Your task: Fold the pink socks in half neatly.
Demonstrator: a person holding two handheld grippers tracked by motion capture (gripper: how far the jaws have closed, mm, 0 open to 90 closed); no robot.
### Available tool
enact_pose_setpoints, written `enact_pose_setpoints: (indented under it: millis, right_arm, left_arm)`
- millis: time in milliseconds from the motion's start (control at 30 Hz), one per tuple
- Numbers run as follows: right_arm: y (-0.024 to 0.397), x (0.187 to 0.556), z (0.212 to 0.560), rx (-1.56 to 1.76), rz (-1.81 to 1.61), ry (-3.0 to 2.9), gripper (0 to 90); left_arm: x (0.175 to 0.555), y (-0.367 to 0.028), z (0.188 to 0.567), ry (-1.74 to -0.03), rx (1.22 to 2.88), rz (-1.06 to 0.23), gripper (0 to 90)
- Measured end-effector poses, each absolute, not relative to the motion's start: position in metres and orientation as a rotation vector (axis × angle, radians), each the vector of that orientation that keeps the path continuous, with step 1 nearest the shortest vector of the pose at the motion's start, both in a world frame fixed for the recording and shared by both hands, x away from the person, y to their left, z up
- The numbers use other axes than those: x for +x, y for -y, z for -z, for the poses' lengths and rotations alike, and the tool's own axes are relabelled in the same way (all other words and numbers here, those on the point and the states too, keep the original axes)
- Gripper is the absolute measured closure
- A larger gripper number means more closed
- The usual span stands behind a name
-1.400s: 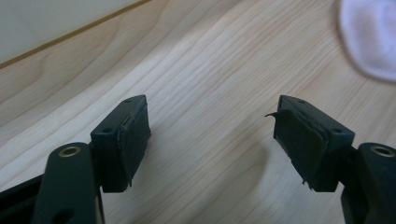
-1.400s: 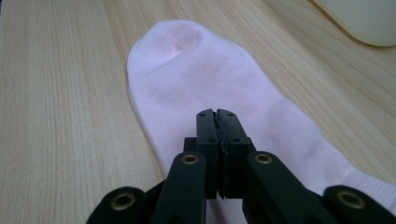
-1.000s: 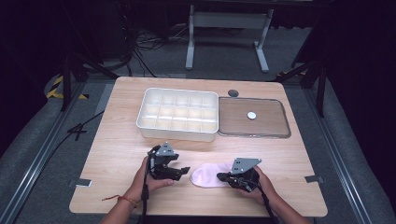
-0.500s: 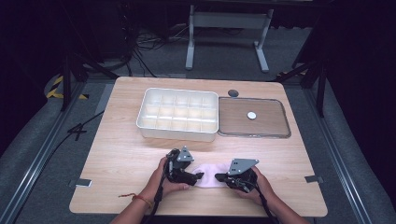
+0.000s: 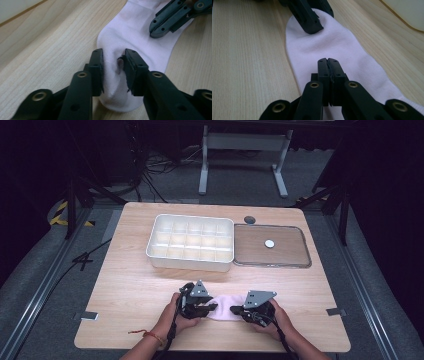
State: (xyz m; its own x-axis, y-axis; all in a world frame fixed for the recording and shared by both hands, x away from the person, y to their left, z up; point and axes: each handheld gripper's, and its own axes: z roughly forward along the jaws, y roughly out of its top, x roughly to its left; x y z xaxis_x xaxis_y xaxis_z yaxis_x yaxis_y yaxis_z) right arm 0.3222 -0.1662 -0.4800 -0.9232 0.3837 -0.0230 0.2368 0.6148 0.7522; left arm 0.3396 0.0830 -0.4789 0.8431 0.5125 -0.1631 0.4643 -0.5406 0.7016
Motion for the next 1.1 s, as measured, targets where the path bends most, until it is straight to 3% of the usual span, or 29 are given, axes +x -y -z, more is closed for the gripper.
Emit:
enact_pose_setpoints:
  millis: [67, 200, 1100]
  right_arm:
    - [0.166, 0.322, 0.480, 0.519, -1.193, -2.655, 89.5]
    - [0.165, 0.322, 0.480, 0.518, -1.194, -2.655, 89.5]
    - [0.137, 0.332, 0.480, 0.539, -1.195, -2.660, 89.6]
  left_arm:
    - [0.341, -0.084, 0.479, -0.715, 2.218, -0.049, 77.9]
    - [0.343, -0.088, 0.479, -0.716, 2.222, -0.012, 80.5]
    - [0.338, -0.099, 0.455, -0.687, 2.088, -0.042, 80.9]
